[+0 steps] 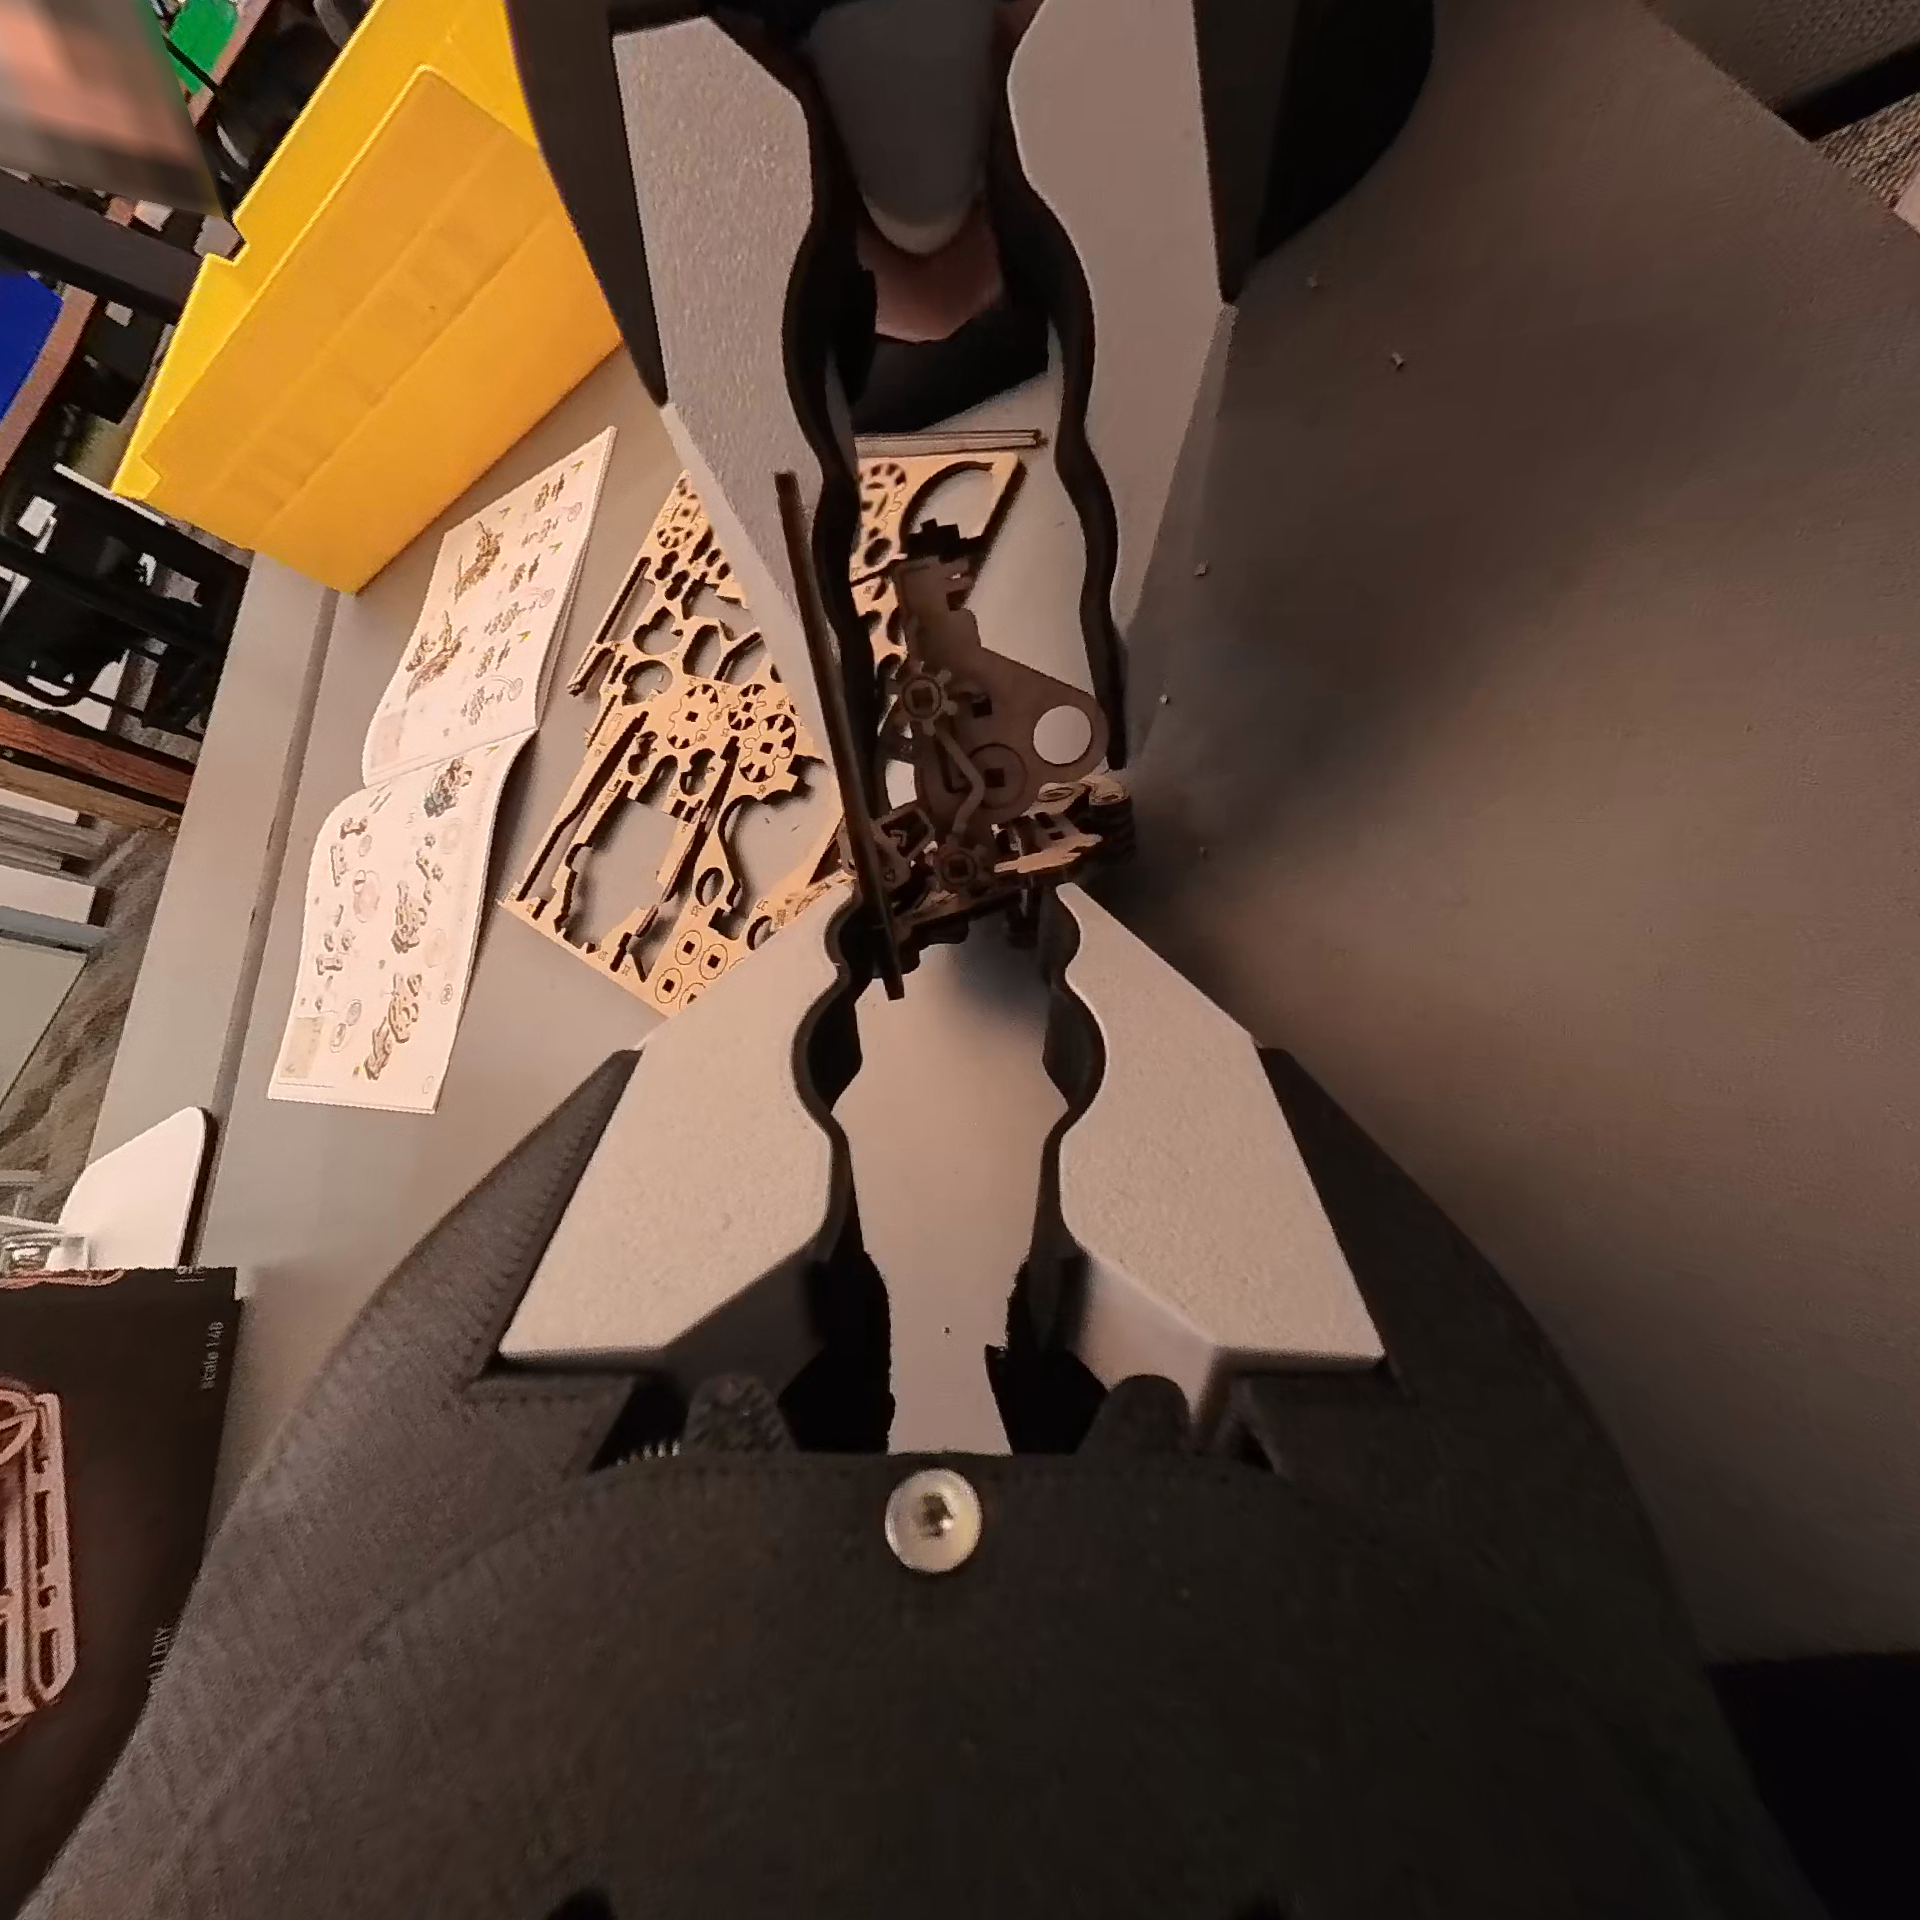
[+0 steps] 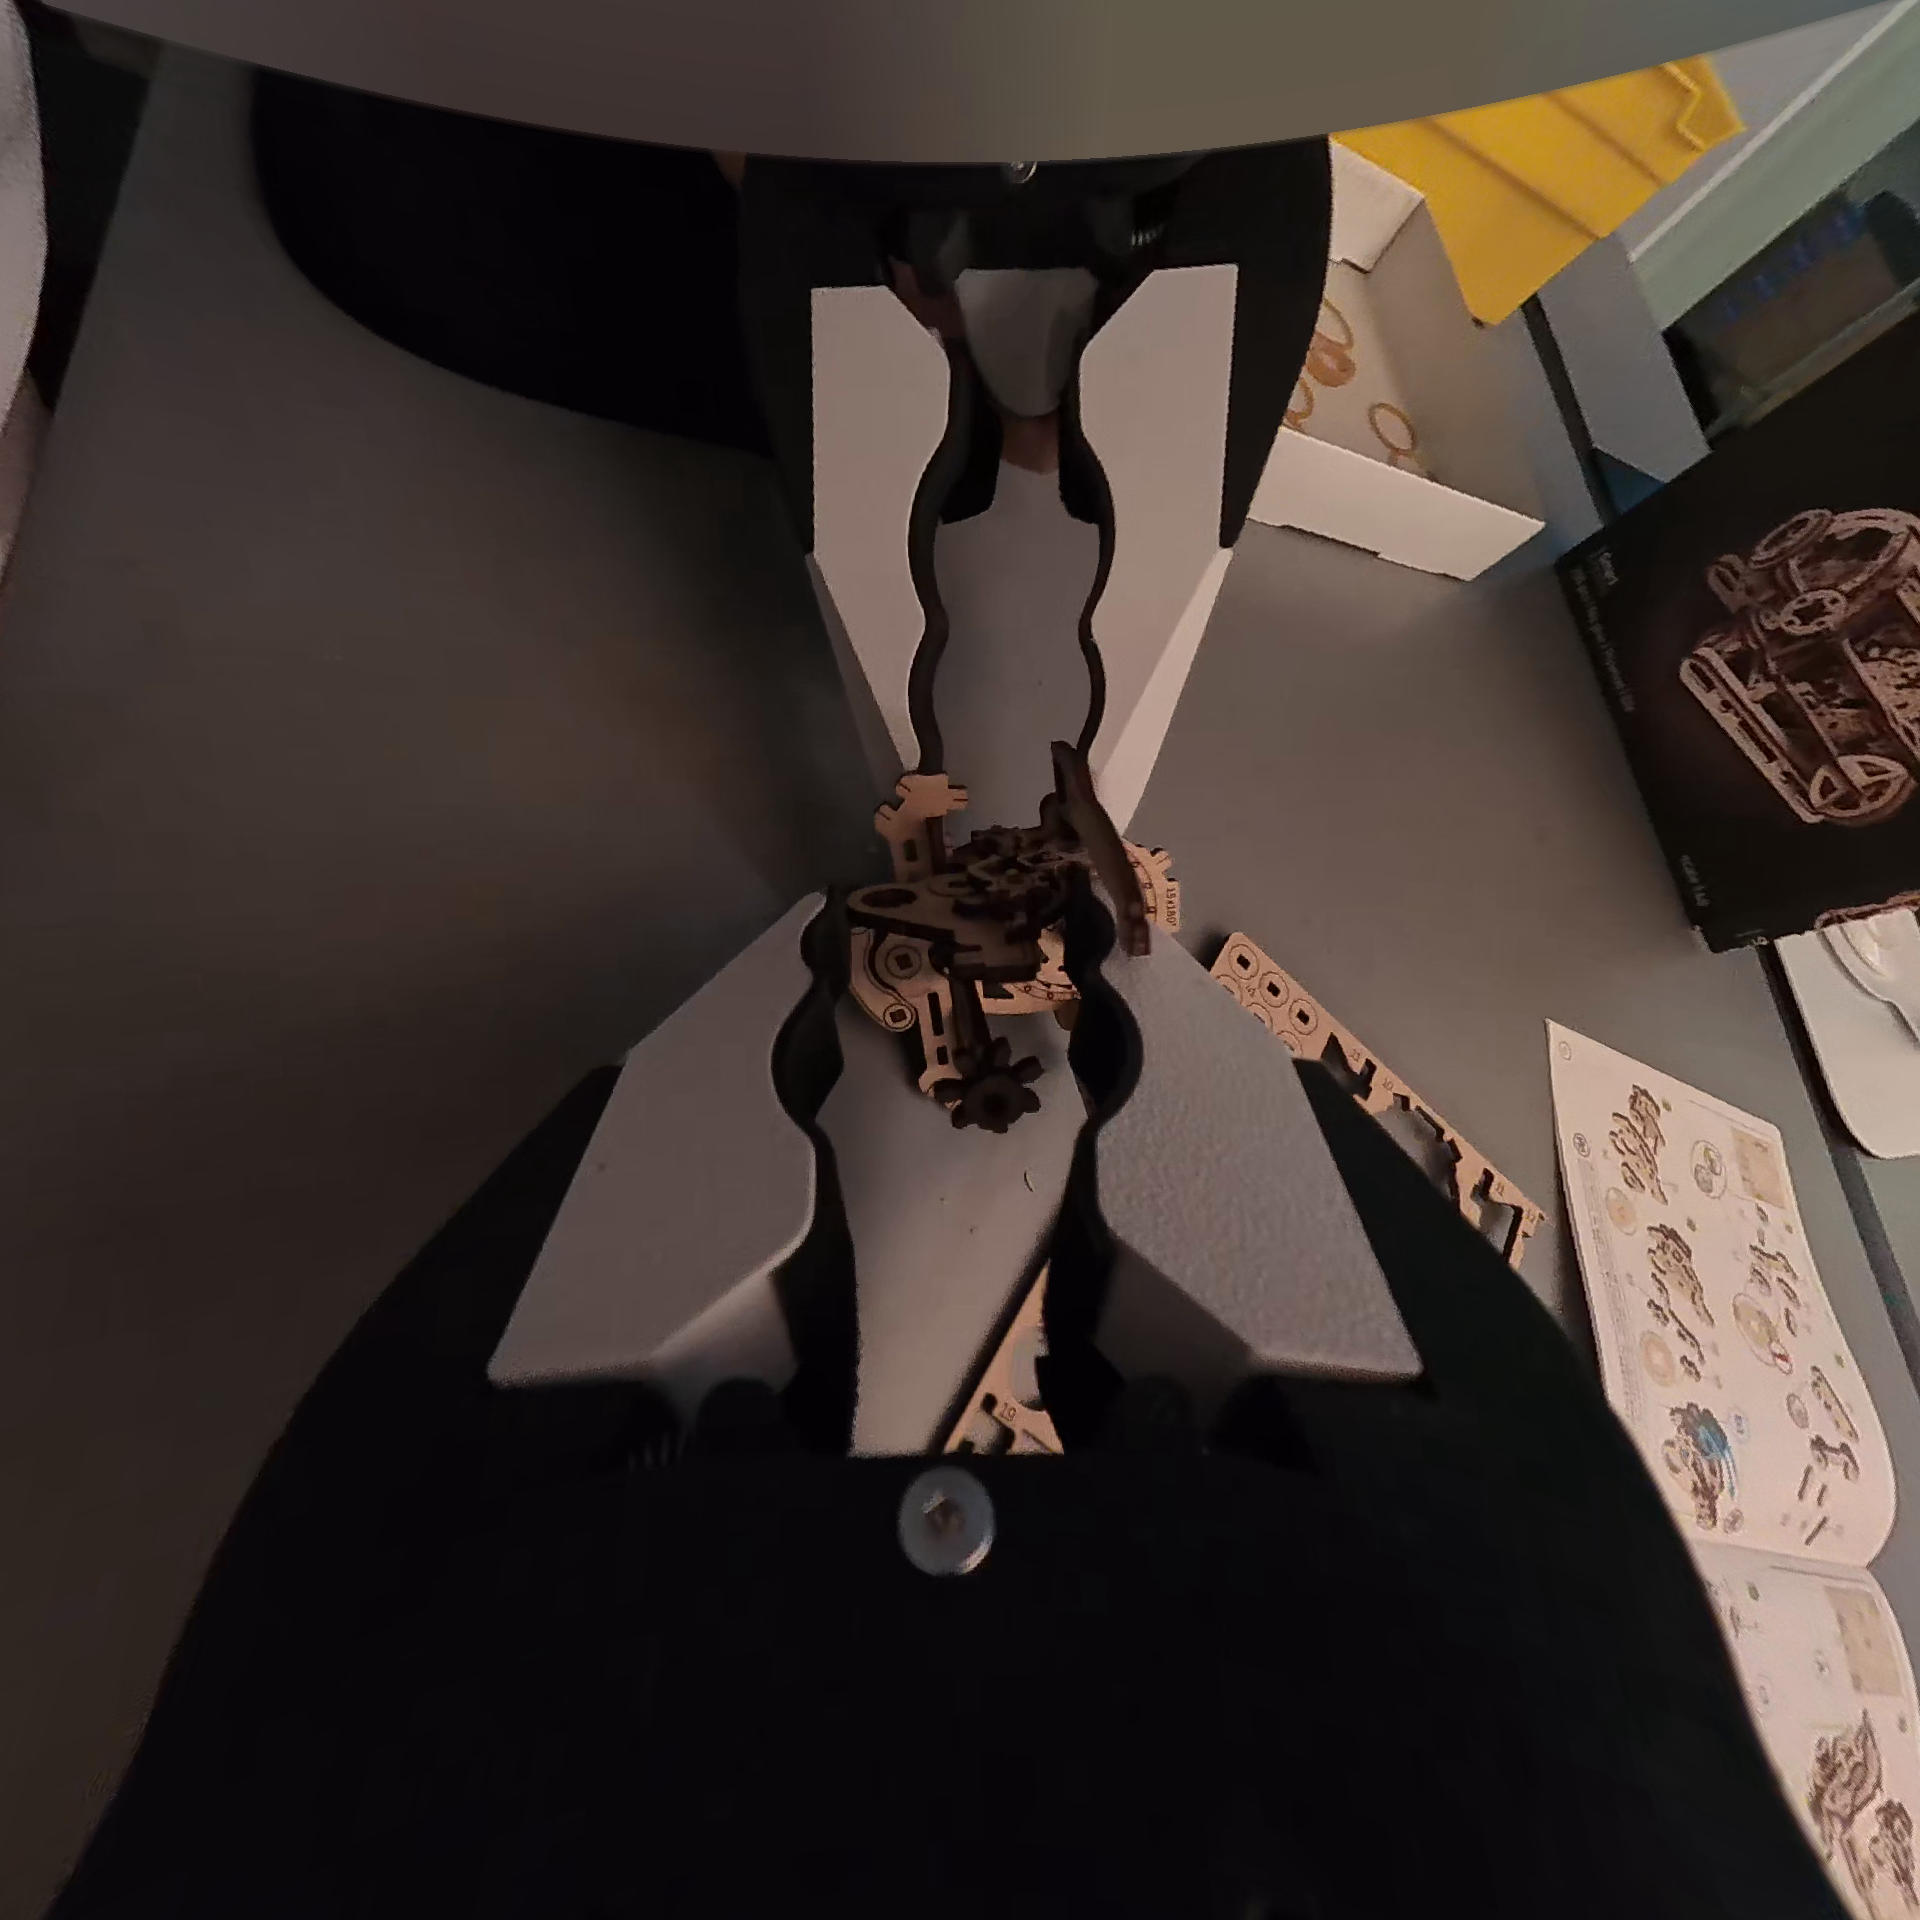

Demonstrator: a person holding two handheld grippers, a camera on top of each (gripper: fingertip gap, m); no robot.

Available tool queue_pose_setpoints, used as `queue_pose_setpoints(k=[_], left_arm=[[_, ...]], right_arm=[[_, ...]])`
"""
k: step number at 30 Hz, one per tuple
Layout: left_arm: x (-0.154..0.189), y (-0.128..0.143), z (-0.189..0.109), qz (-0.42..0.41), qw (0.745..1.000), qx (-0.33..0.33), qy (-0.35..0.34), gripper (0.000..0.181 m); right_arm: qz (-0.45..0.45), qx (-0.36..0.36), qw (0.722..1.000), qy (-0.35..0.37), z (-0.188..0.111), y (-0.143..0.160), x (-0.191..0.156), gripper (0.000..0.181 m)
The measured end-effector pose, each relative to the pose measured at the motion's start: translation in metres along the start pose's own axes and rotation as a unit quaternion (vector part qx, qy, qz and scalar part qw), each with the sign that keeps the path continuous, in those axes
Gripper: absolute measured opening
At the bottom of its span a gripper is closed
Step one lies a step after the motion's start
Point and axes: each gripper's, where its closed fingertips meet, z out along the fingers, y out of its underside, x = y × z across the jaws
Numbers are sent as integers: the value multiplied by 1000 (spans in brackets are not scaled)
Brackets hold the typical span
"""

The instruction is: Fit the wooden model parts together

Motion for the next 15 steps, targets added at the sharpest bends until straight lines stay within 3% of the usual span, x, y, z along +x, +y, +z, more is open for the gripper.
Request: queue_pose_setpoints(k=[10, 15], left_arm=[[0, 0, 1, -3, 1000, 0, 3, 30], [-1, 1, 0, -5, 1000, -1, 0, 30]], right_arm=[[8, -2, 1000, -7, -1, 0, 0, 41], [10, 8, 999, 37, 0, 0, 0, 41]])
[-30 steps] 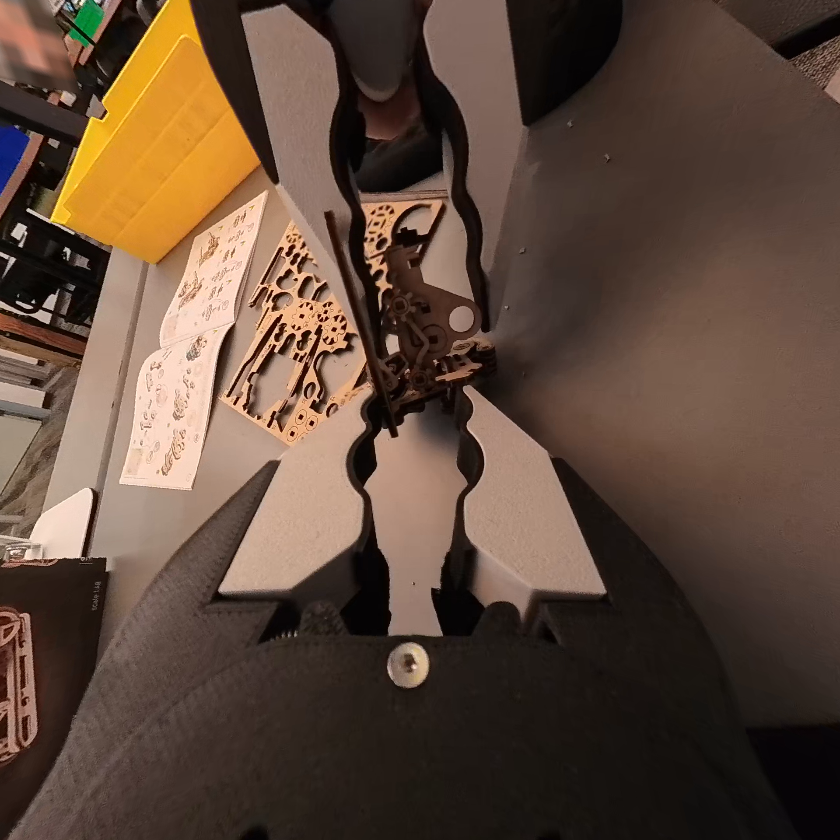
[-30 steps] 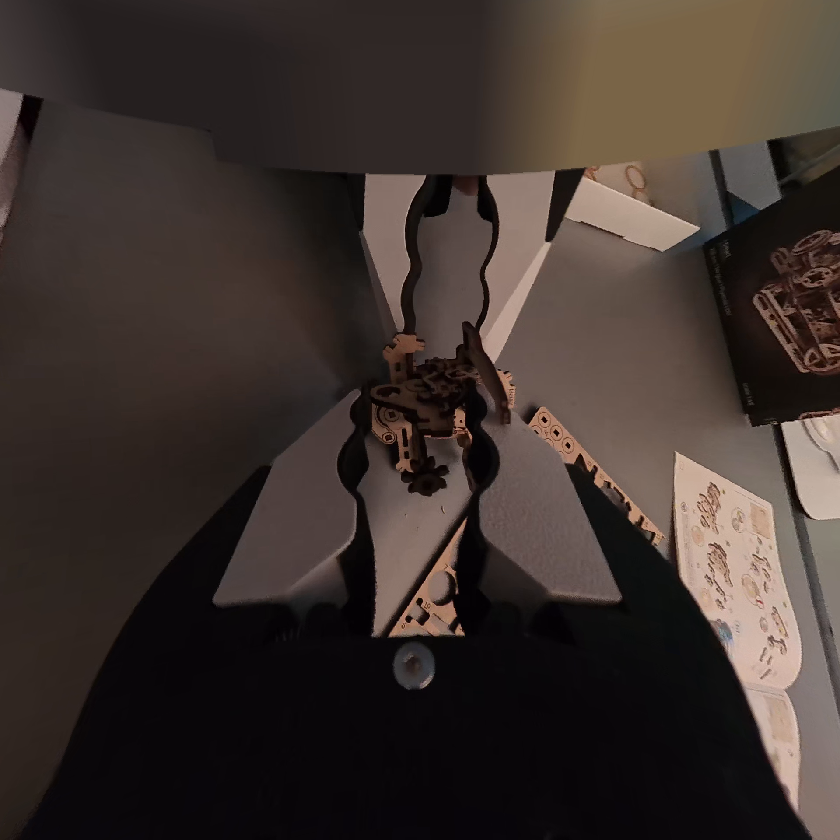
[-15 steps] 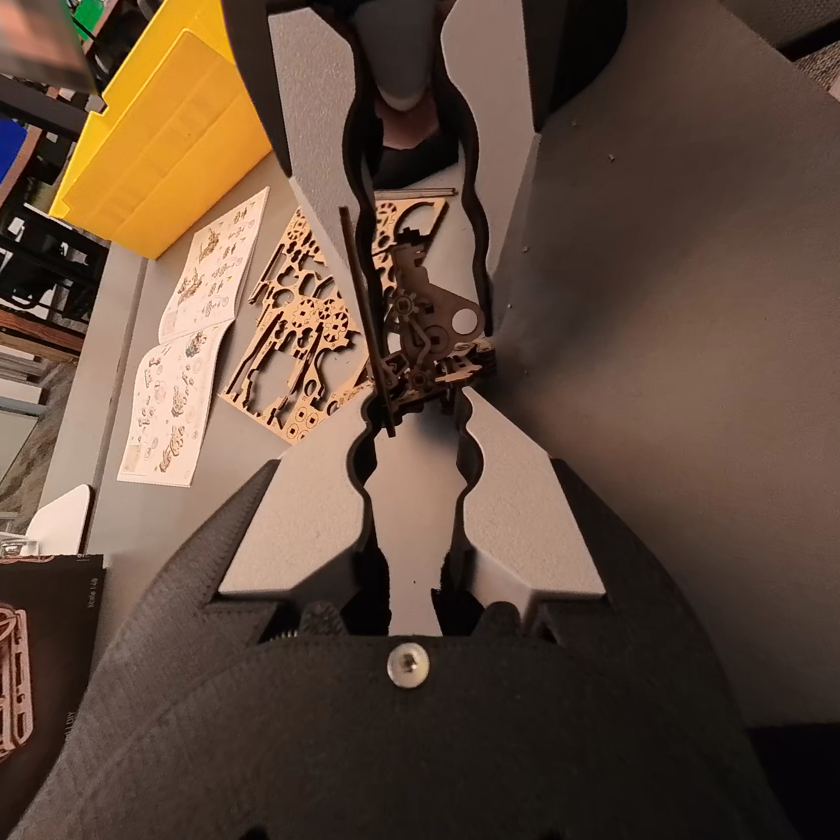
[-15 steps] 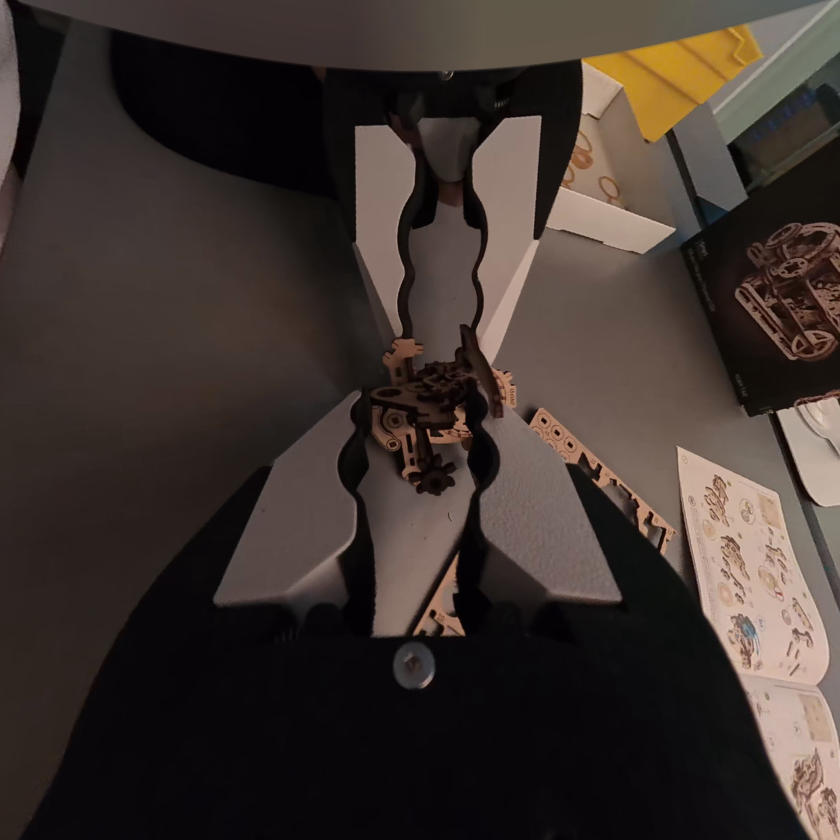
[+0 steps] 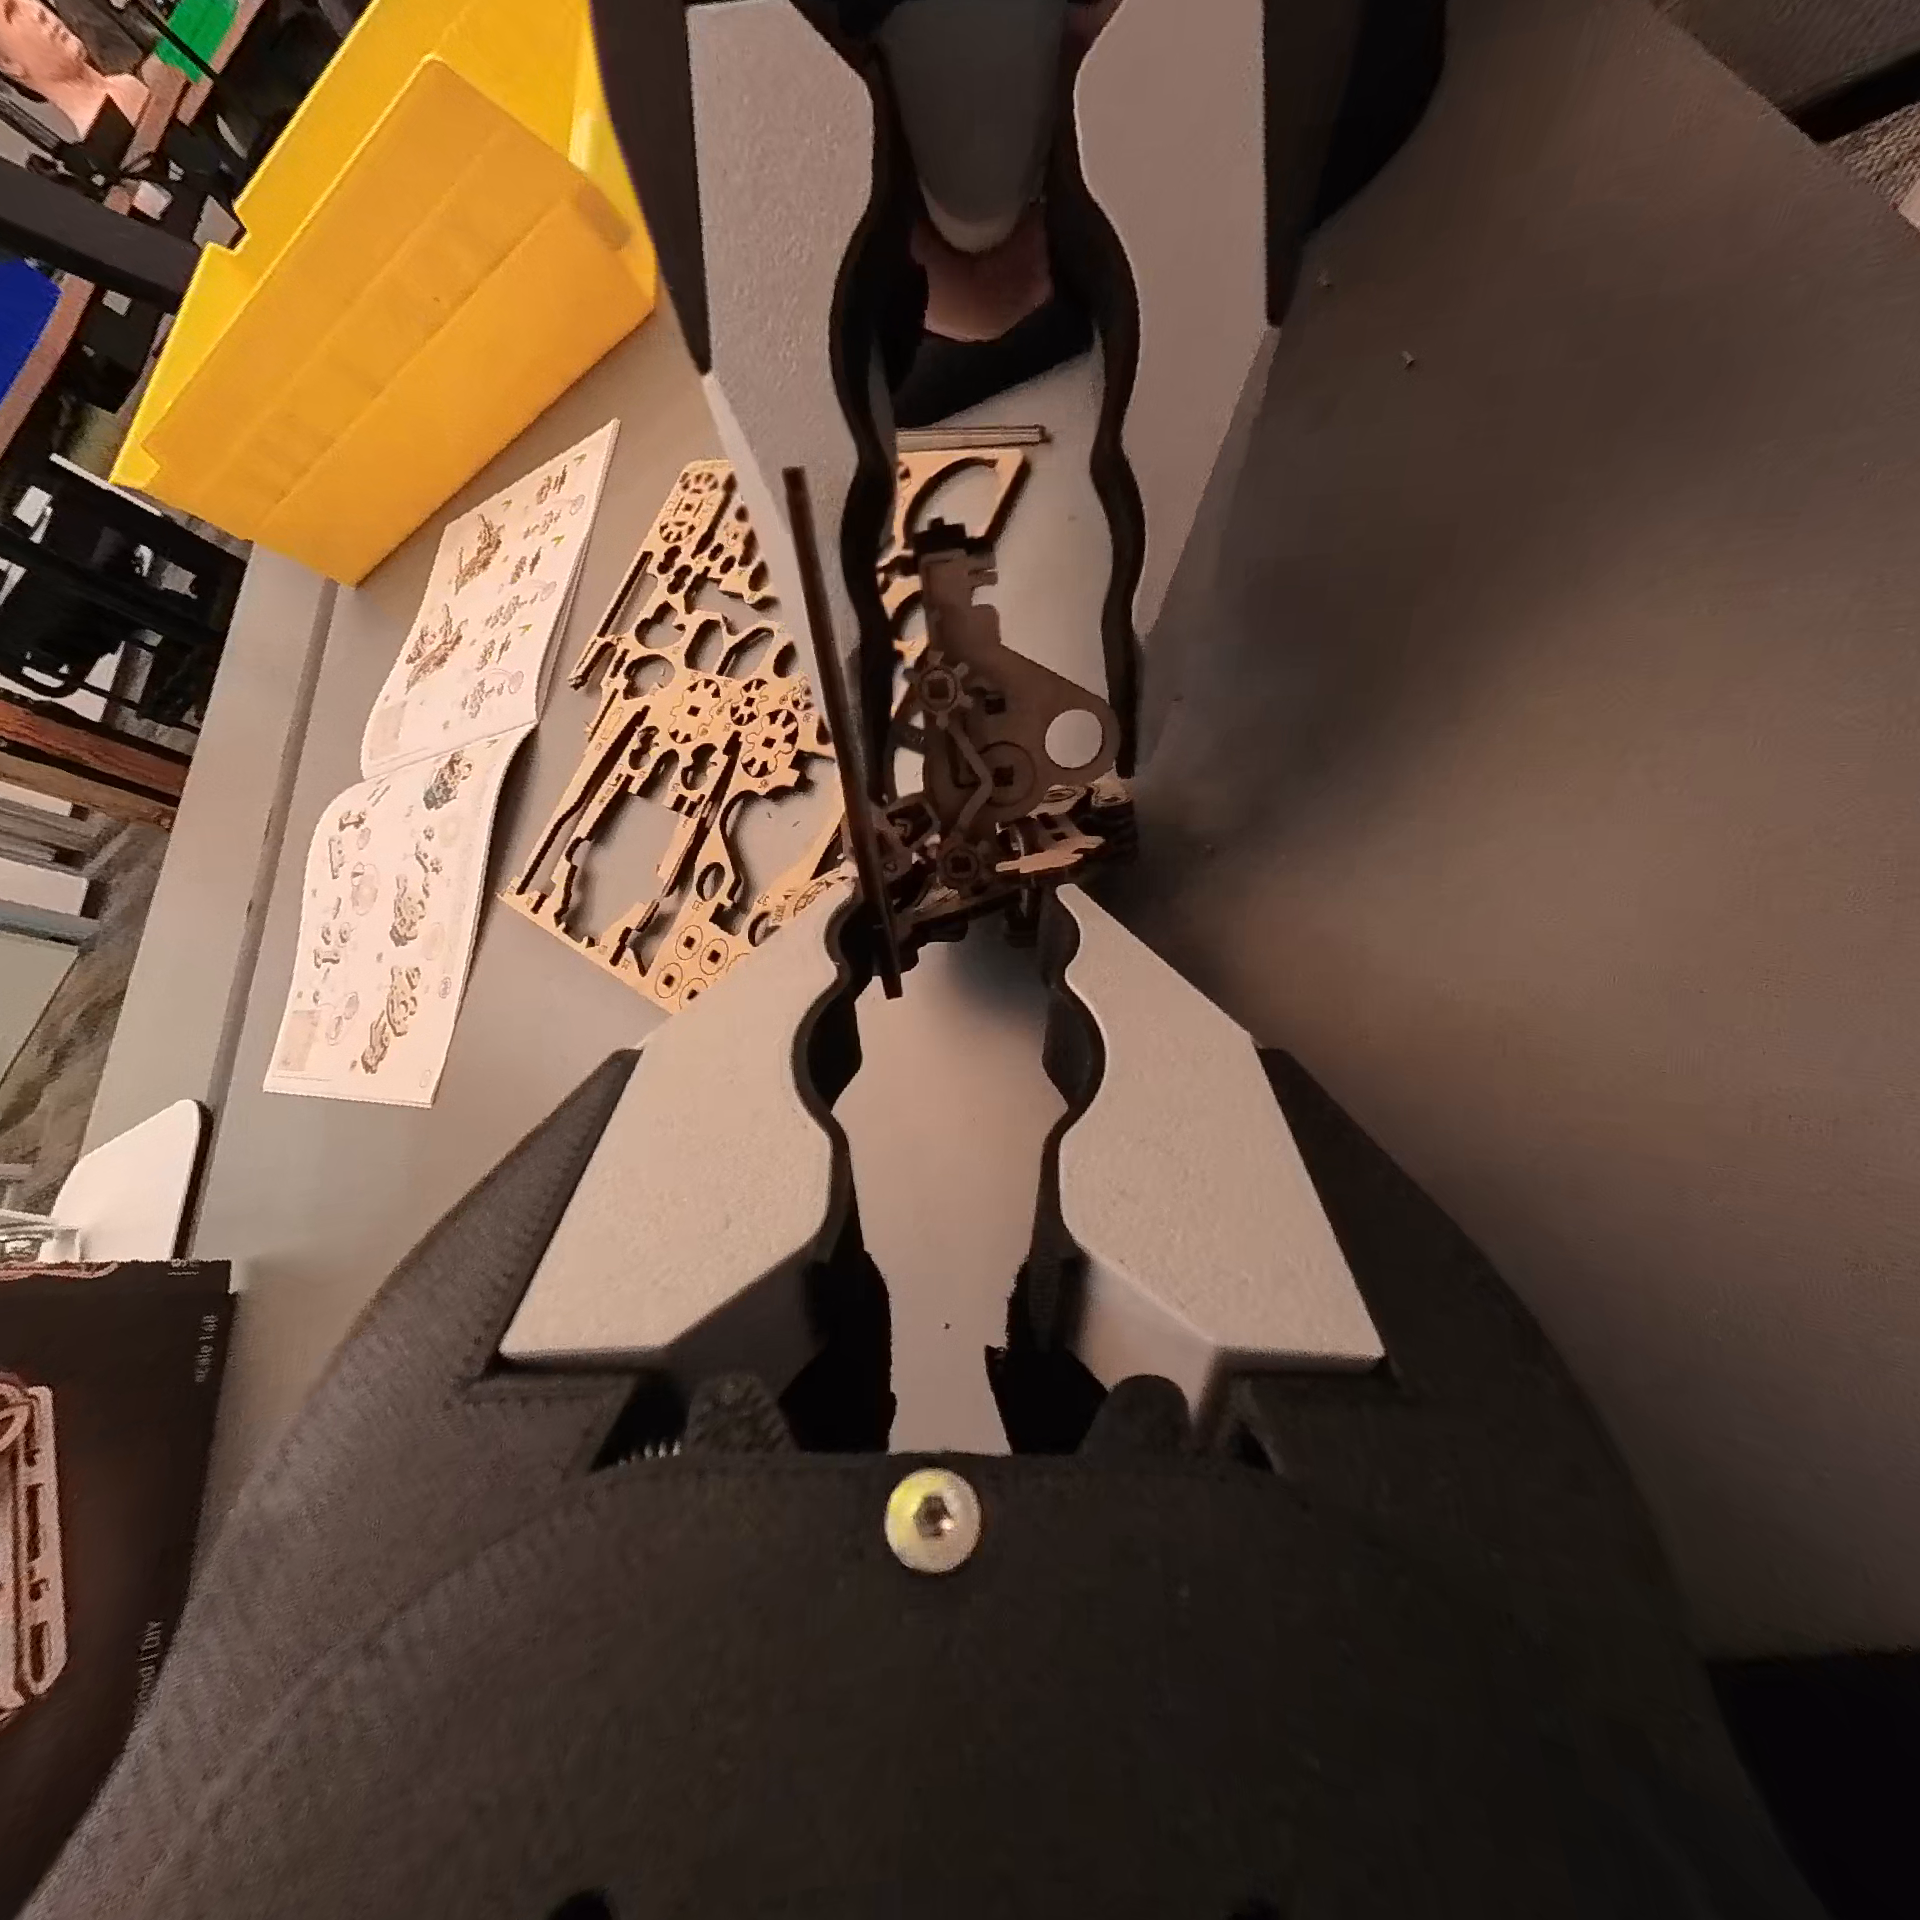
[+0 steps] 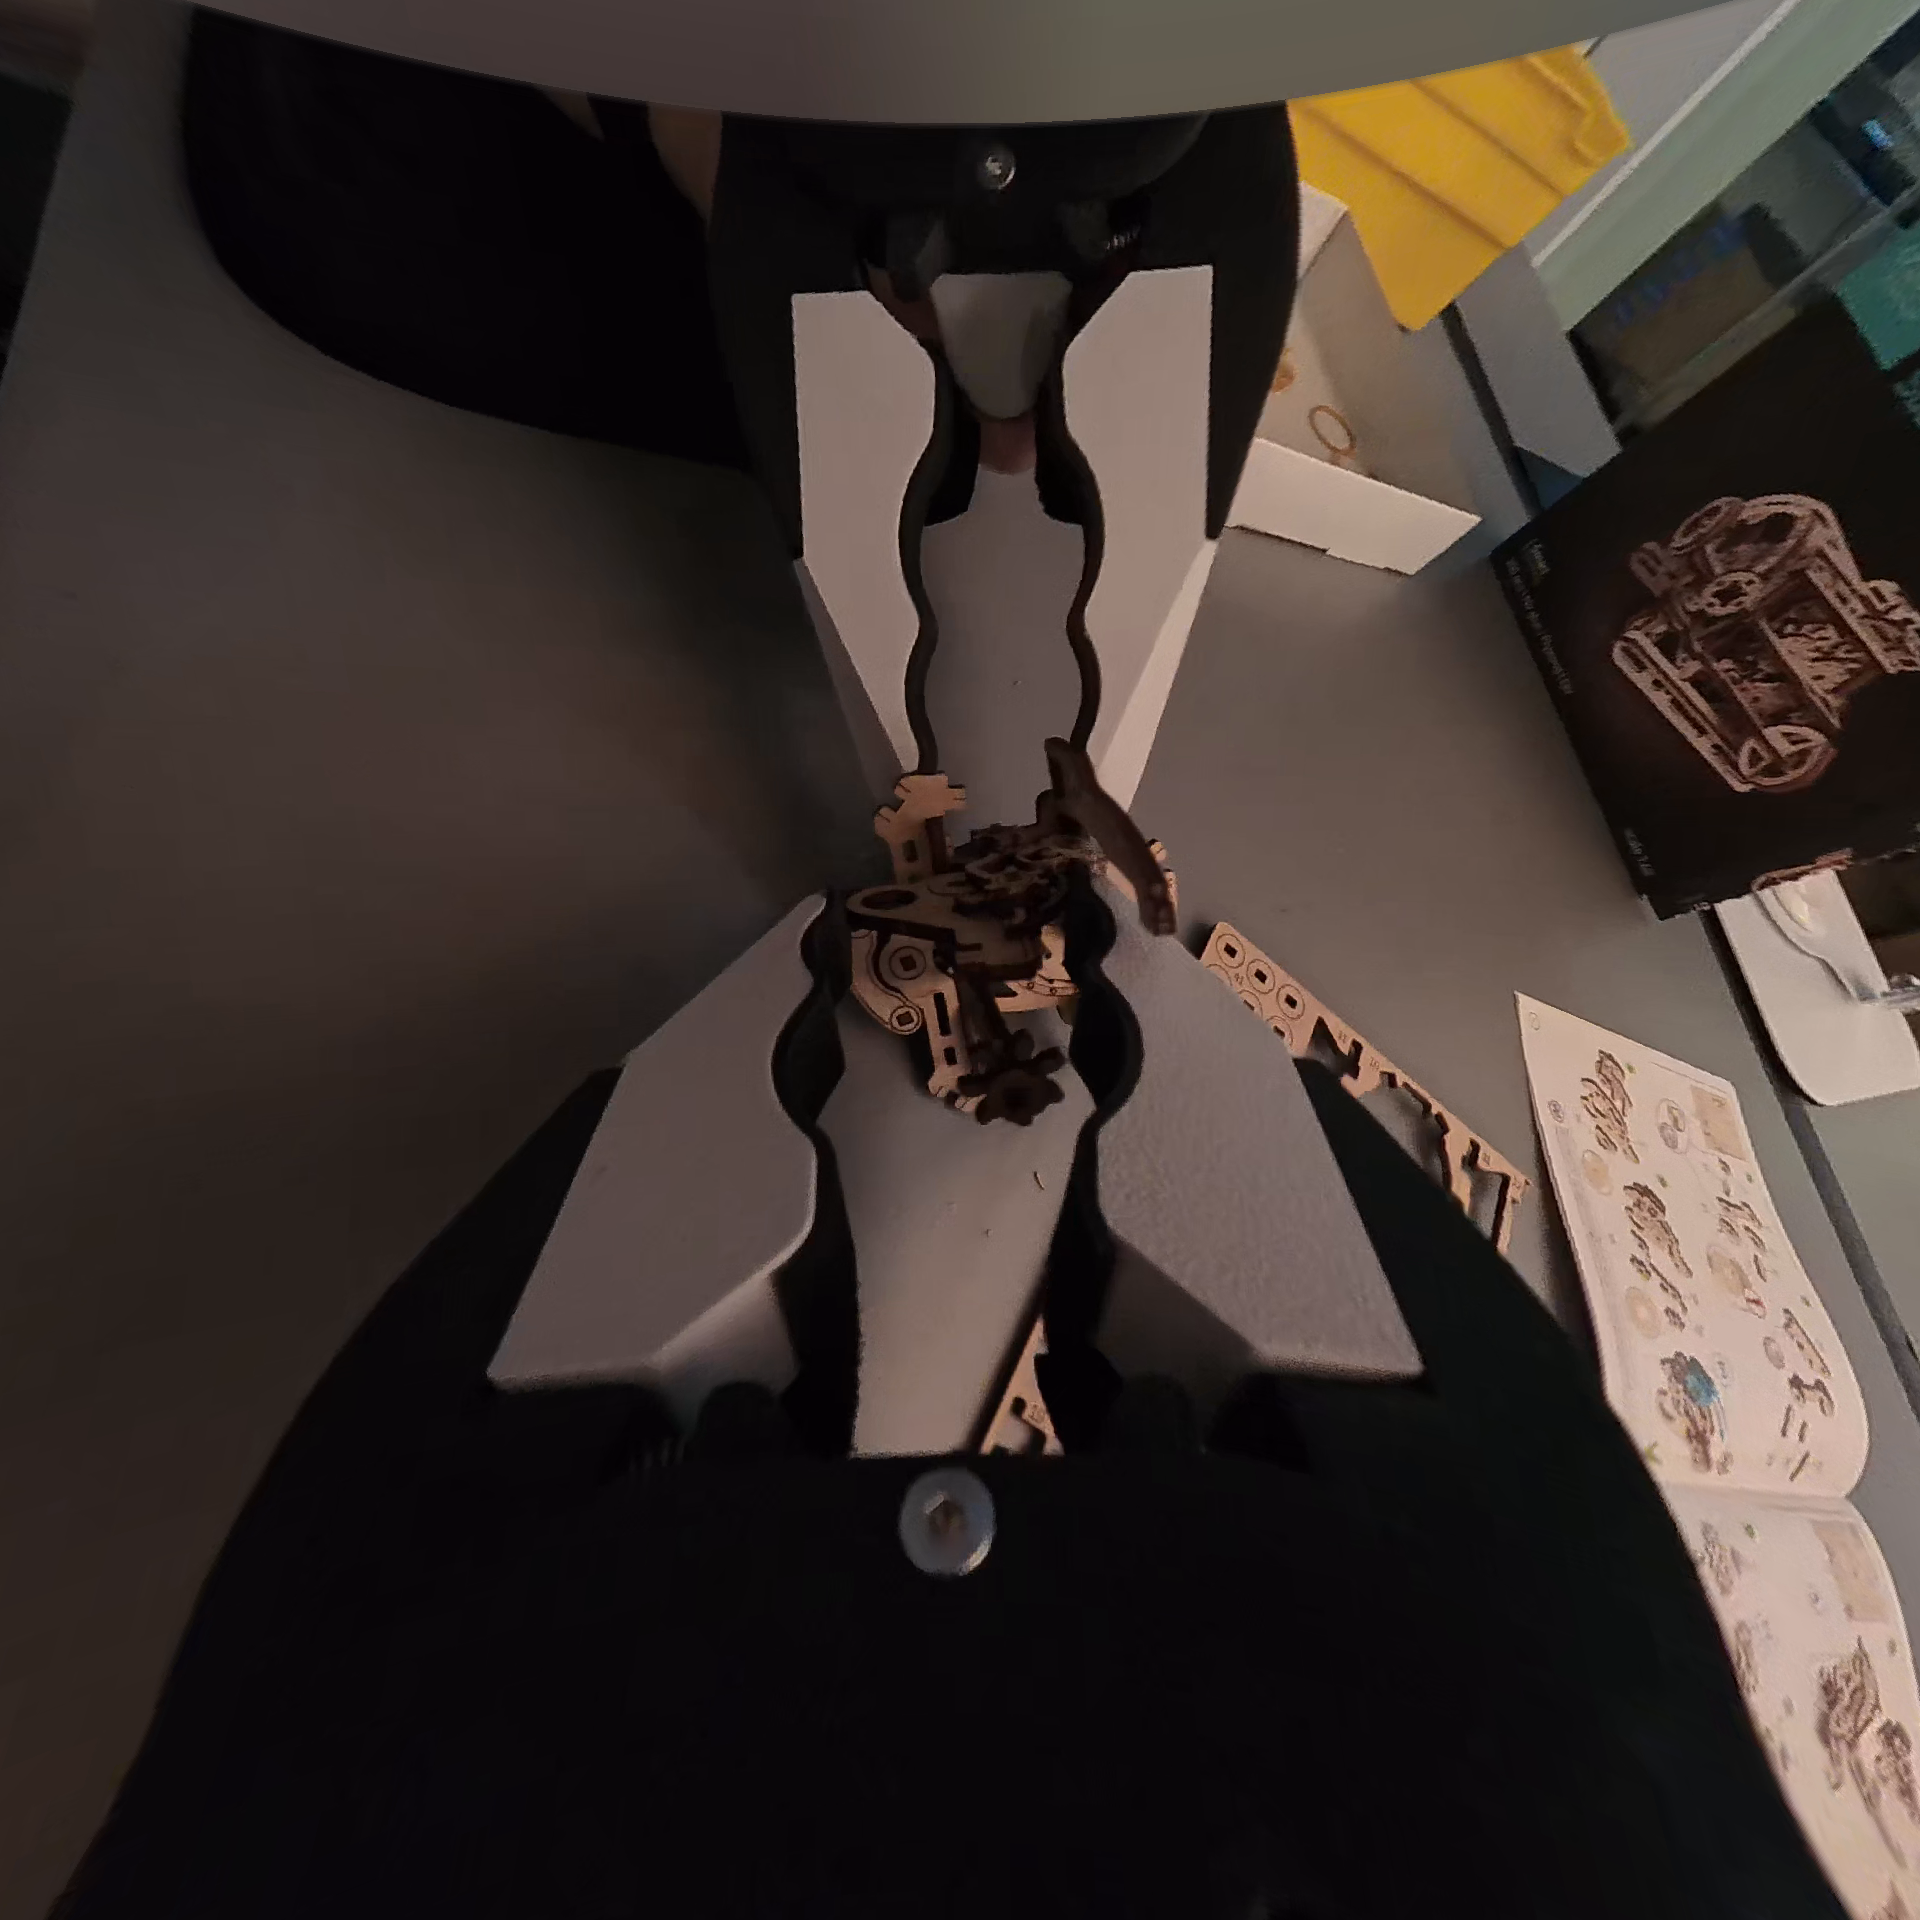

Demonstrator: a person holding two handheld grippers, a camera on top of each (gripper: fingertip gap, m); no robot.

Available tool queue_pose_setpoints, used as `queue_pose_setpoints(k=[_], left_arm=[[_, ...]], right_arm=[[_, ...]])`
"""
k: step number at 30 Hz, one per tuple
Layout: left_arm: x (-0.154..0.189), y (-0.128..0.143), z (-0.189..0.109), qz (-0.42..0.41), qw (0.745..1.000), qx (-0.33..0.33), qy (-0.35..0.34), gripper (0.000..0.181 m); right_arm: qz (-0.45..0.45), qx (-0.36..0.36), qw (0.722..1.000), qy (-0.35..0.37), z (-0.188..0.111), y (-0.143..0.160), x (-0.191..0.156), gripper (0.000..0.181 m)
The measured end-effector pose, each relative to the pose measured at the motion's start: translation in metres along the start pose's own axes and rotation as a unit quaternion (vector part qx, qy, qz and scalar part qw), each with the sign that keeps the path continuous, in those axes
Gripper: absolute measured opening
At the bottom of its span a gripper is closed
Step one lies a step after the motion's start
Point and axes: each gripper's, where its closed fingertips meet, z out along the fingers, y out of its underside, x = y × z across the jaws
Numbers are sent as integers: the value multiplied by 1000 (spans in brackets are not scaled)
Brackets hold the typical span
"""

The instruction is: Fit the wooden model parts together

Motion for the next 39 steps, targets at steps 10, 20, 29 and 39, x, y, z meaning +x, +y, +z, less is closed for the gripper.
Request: queue_pose_setpoints(k=[10, 20, 29, 39], left_arm=[[-2, 2, 0, -11, 1000, -3, 1, 30], [-2, 1, 0, -5, 1000, -2, 0, 30], [-1, 2, 0, -9, 1000, -1, 4, 30], [-1, 1, 0, -7, 1000, -2, 4, 30]], right_arm=[[-26, -18, 999, -9, 2, 0, 2, 40], [14, 11, 999, 49, 1, 0, 1, 41], [3, 9, 1000, -18, 2, -1, 1, 41], [10, 7, 999, -44, 1, 0, 1, 41]])
